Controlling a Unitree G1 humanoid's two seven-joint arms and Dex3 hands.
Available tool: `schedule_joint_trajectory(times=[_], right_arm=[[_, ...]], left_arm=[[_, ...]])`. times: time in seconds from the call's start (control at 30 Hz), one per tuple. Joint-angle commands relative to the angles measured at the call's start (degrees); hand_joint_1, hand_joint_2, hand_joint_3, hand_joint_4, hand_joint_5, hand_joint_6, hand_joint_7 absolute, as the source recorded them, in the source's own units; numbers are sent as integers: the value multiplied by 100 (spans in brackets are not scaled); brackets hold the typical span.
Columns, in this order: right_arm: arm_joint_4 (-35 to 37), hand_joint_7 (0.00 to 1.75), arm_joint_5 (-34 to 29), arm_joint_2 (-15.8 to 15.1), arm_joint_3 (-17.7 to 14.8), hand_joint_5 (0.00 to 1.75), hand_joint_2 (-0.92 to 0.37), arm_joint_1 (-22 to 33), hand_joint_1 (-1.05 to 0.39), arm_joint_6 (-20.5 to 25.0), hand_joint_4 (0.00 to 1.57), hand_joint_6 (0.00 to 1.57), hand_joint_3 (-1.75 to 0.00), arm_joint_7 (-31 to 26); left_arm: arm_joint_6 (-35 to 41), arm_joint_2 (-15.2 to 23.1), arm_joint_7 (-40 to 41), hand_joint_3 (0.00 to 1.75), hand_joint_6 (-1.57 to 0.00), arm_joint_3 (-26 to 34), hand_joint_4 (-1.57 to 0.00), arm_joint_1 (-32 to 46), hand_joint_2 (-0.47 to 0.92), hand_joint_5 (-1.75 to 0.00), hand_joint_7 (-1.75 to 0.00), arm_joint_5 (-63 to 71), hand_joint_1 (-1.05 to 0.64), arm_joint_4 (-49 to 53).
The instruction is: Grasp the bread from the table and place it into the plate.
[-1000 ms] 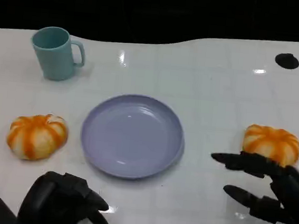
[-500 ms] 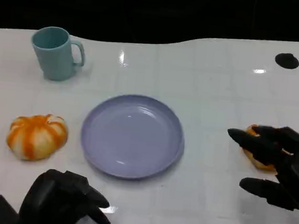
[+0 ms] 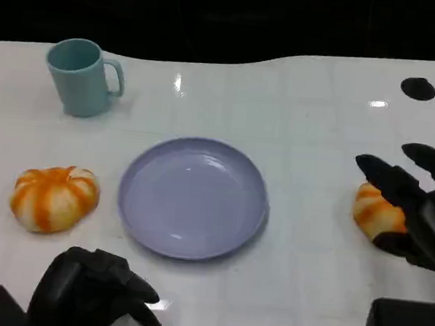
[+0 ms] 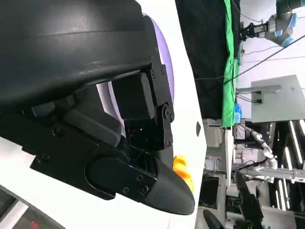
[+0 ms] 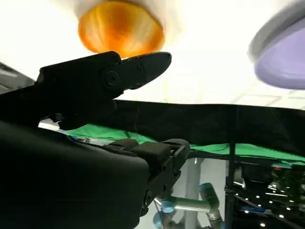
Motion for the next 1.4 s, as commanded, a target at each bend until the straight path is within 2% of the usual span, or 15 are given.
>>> schedule_joint_trajectory(times=[0.03, 0.37, 0.7, 0.9, 1.0, 1.4], right_arm=[[195, 3, -118, -151, 231, 58, -85, -170, -49, 265, 3, 37, 0, 56], [437, 2, -166, -243, 611, 52, -78, -412, -39, 712, 11, 43, 0, 194], [711, 0, -130, -213, 850, 31, -74, -508, -39, 928, 27, 47, 0, 183], [923, 0, -219, -178, 1079, 22, -75, -634, -41, 1224, 31, 46, 0, 346], [1094, 0, -193, -148, 1171, 15, -74, -711, -41, 1314, 36, 45, 0, 335], [2298, 0, -49, -29, 1438, 8, -79, -1296, -38, 1407, 39, 45, -1, 50]], left_arm=[[-34, 58, 65, 0, -157, 24, -153, 70, 90, -50, -25, 17, -105, -67], [-39, 35, 40, 0, -157, 28, -152, 76, 89, -50, -25, -15, -105, -30], [-61, 29, 25, 0, -157, -20, -152, 242, 88, -50, -25, 4, -105, -185], [-30, 51, -15, 0, -157, -14, -152, 321, 89, -50, -24, -49, -105, -281], [11, 61, -41, 0, -157, -11, -152, 352, 88, -50, -24, -86, -105, -338], [-10, 114, -82, 0, -157, 12, -153, 337, 89, -50, -24, -104, -105, -322]])
